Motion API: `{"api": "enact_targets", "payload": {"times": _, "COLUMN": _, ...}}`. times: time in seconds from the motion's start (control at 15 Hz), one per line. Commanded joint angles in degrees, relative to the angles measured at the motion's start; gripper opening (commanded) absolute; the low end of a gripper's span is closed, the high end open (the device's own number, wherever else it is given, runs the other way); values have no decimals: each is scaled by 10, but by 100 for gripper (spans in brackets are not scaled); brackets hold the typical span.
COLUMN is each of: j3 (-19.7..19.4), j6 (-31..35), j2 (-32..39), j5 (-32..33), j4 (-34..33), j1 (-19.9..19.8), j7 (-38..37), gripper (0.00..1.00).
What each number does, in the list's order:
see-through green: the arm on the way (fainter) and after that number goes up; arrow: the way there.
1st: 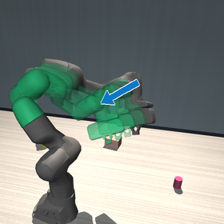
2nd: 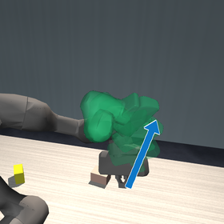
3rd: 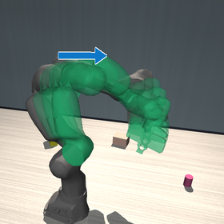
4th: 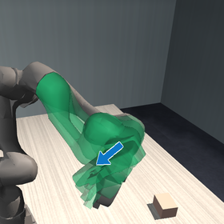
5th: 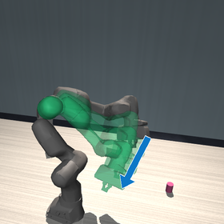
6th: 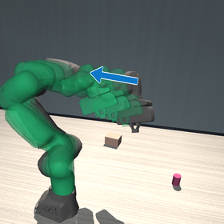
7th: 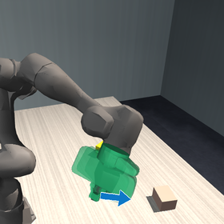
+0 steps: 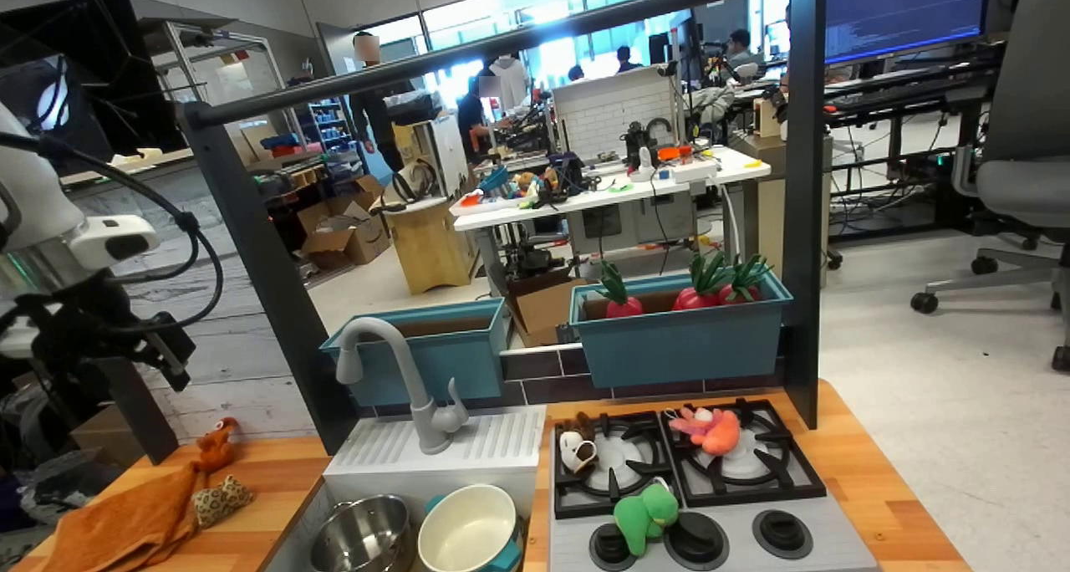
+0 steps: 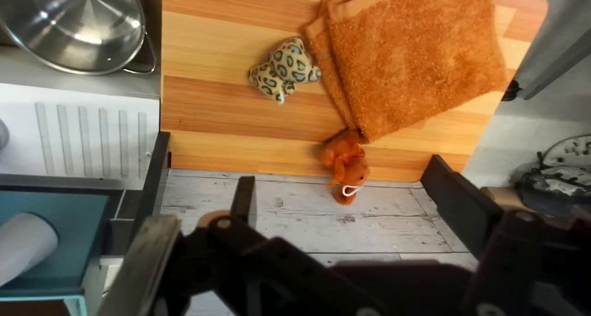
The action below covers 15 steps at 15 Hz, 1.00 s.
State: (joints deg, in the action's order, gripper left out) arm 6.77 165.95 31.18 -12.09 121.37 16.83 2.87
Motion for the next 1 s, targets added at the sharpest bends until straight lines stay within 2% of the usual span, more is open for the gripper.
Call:
{"api": "enact_targets", "payload": {"times": 0.0, "j3": 15, "j6": 1, "j2": 13, "j5": 30, "j4": -11, "j1": -16, "j7": -23, "gripper": 100}}
{"api": "enact_targets", "payload": {"times": 0.13, "j3": 14, "j6": 1, "j2": 19, "j5": 30, "j4": -21, "j1": -16, "j7": -23, "gripper": 100}}
{"api": "enact_targets", "payload": {"times": 0.2, "j3": 1, "j6": 2, "j2": 26, "j5": 39, "j4": -26, "j1": -6, "j7": -34, "gripper": 100}}
{"api": "enact_targets", "payload": {"times": 0.33, "j3": -15, "j6": 17, "j2": 73, "j5": 51, "j4": -67, "j1": 9, "j7": -68, "gripper": 100}}
{"api": "enact_targets", "payload": {"times": 0.47, "j3": -30, "j6": 52, "j2": 130, "j5": 67, "j4": -115, "j1": 26, "j7": -93, "gripper": 100}}
{"api": "enact_targets", "payload": {"times": 0.67, "j3": -30, "j6": 78, "j2": 220, "j5": 63, "j4": -205, "j1": 38, "j7": -118, "gripper": 100}}
{"api": "enact_targets", "payload": {"times": 0.93, "j3": -26, "j6": 74, "j2": 314, "j5": 61, "j4": -306, "j1": 57, "j7": -129, "gripper": 100}}
